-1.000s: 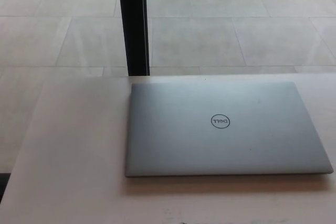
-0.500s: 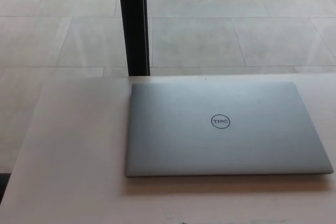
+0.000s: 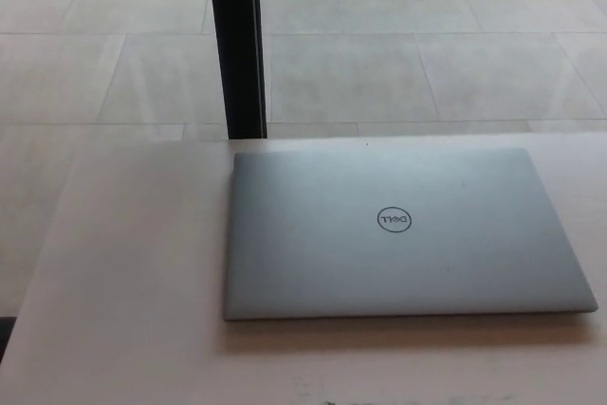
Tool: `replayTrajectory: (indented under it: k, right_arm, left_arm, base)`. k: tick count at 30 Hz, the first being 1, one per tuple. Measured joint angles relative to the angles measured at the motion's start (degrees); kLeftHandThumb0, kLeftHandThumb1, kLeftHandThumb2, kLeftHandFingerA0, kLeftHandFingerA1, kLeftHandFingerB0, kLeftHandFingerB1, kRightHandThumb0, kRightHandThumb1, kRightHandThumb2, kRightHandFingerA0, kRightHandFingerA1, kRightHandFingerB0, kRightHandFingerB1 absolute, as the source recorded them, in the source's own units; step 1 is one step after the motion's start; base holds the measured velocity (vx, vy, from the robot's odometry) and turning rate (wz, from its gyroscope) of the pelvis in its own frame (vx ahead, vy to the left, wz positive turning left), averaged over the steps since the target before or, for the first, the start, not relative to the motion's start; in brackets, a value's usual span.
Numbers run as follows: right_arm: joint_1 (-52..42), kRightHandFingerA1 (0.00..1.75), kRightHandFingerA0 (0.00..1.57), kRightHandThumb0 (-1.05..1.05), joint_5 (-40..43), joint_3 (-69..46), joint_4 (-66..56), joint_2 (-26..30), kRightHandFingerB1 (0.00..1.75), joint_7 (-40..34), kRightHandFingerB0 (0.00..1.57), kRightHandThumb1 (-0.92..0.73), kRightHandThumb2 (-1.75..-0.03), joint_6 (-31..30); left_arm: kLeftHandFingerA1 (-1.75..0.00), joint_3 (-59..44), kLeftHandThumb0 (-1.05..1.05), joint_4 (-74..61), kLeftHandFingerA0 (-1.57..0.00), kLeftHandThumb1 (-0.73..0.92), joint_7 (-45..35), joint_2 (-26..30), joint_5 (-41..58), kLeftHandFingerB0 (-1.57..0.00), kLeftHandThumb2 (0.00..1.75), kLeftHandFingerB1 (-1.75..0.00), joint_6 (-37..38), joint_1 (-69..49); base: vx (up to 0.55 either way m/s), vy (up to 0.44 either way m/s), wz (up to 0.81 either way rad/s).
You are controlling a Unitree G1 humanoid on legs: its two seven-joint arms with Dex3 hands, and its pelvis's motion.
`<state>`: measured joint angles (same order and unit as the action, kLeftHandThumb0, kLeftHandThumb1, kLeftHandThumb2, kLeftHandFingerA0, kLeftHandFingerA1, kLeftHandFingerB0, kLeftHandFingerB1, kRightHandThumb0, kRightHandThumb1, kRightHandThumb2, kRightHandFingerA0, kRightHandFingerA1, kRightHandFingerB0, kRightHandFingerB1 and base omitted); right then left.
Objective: The robot uses its right hand to push down on the lid of a laptop kept in the middle of the desk to close it
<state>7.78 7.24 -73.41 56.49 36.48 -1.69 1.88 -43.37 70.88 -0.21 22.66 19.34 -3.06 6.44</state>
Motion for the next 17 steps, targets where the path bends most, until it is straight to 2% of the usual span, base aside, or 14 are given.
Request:
replayTrajectory:
  k: [1,3,4,5,6,7,8,9,10,11,13,15,16,17]
  right_arm:
    - [0.1,1.75,0.41,-0.49,0.7,-1.3,1.1,0.0,1.60,-0.6,0.52,-0.64,-0.91,-0.2]
    - [0.5,1.75,0.41,-0.49,2.0,-3.3,2.7,0.0,1.60,-1.7,0.52,-0.64,-0.91,-0.5]
    - [0.9,1.35,0.16,-0.51,2.9,-4.7,3.8,0.0,1.50,-2.4,0.45,-0.74,-0.82,-0.6]
    - [1.2,1.32,0.00,-0.52,3.6,-5.7,4.5,0.0,1.45,-2.9,0.24,-0.73,-0.87,-0.8]
    - [1.5,1.18,0.00,-0.50,4.3,-6.6,5.0,0.0,1.43,-3.3,0.22,-0.64,-0.92,-0.9]
    - [1.9,1.15,0.00,-0.49,5.2,-7.7,5.7,0.0,1.44,-3.9,0.27,-0.61,-0.93,-1.0]
    - [2.2,1.15,0.00,-0.49,5.8,-8.3,6.0,0.0,1.44,-4.2,0.27,-0.61,-0.93,-1.1]
    - [2.6,1.64,0.39,-0.47,6.7,-9.3,6.4,0.0,1.50,-4.7,0.46,-0.56,-0.81,-1.2]
    - [3.1,1.73,0.70,-0.50,7.5,-10.1,6.7,0.0,1.43,-5.2,0.54,-0.51,-0.94,-1.3]
    - [3.4,1.60,0.77,-0.49,8.1,-10.6,7.0,0.0,1.31,-5.6,0.62,-0.50,-0.94,-1.4]
    - [4.1,1.61,0.85,-0.51,9.6,-11.7,7.8,0.0,1.43,-6.5,0.55,-0.51,-0.93,-1.5]
    - [4.4,1.47,0.71,-0.59,11.2,-12.6,8.5,0.0,1.24,-7.1,0.62,-0.52,-0.97,-1.6]
    - [4.5,1.71,0.35,-0.55,12.0,-12.9,8.7,0.0,1.61,-7.4,0.38,-0.59,-0.81,-1.7]
    - [4.5,1.71,0.35,-0.55,12.4,-13.0,8.9,0.0,1.61,-7.4,0.38,-0.59,-0.81,-1.8]
  left_arm:
    - [-0.62,0.0,-0.82,0.0,-0.43,0.92,0.0,0.0,0.0,-0.36,0.77,-0.45,0.0,0.0]
    - [-0.62,0.0,-0.82,0.0,-0.43,0.92,0.0,0.0,0.0,-0.36,0.77,-0.45,0.0,-0.1]
    - [-0.61,0.0,-0.84,0.0,-0.43,0.92,0.0,0.0,0.0,-0.36,0.79,-0.45,0.0,-0.1]
    - [-0.59,0.0,-0.83,0.0,-0.42,0.92,0.0,0.0,0.0,-0.36,0.78,-0.45,0.0,-0.1]
    - [-0.58,0.0,-0.83,0.0,-0.41,0.92,0.0,0.0,0.0,-0.34,0.78,-0.44,0.0,-0.1]
    - [-0.64,-0.1,-0.78,0.0,-0.41,0.77,0.0,0.0,0.0,-0.32,1.15,-0.55,0.0,-0.1]
    - [-0.64,-0.1,-0.78,0.0,-0.41,0.77,0.0,0.0,0.0,-0.32,1.15,-0.55,0.0,-0.1]
    - [-0.59,-0.1,-0.84,0.0,-0.41,0.92,0.0,0.0,0.0,-0.35,0.78,-0.45,0.0,-0.1]
    - [-0.61,-0.1,-0.85,0.0,-0.47,0.92,0.0,0.0,0.0,-0.36,0.80,-0.45,0.0,-0.1]
    - [-0.59,-0.1,-0.84,0.0,-0.43,0.92,0.0,0.0,0.1,-0.36,0.79,-0.45,0.0,-0.1]
    - [-0.61,-0.1,-0.82,0.0,-0.40,0.92,0.0,0.0,0.1,-0.34,0.78,-0.45,0.1,0.1]
    - [-0.62,-0.1,-0.82,0.0,-0.40,0.92,0.0,0.0,0.1,-0.36,0.76,-0.47,0.2,0.1]
    - [-0.63,-0.1,-0.82,0.0,-0.39,0.92,0.0,0.0,0.1,-0.35,0.77,-0.47,0.2,0.1]
    - [-0.63,-0.2,-0.82,0.0,-0.39,0.92,0.0,0.0,0.1,-0.35,0.77,-0.47,0.3,0.2]
  base:
    - [0.00,0.000,0.00]
    - [0.00,0.000,0.00]
    - [0.00,0.000,0.00]
    - [0.00,0.000,0.00]
    - [0.00,0.000,0.00]
    - [0.00,0.000,0.00]
    - [0.00,0.000,0.00]
    - [0.00,0.000,0.00]
    - [0.00,0.000,0.00]
    - [0.00,0.000,0.00]
    - [0.00,0.000,0.00]
    - [0.00,0.000,0.00]
    - [0.00,0.000,0.00]
    - [0.00,0.000,0.00]
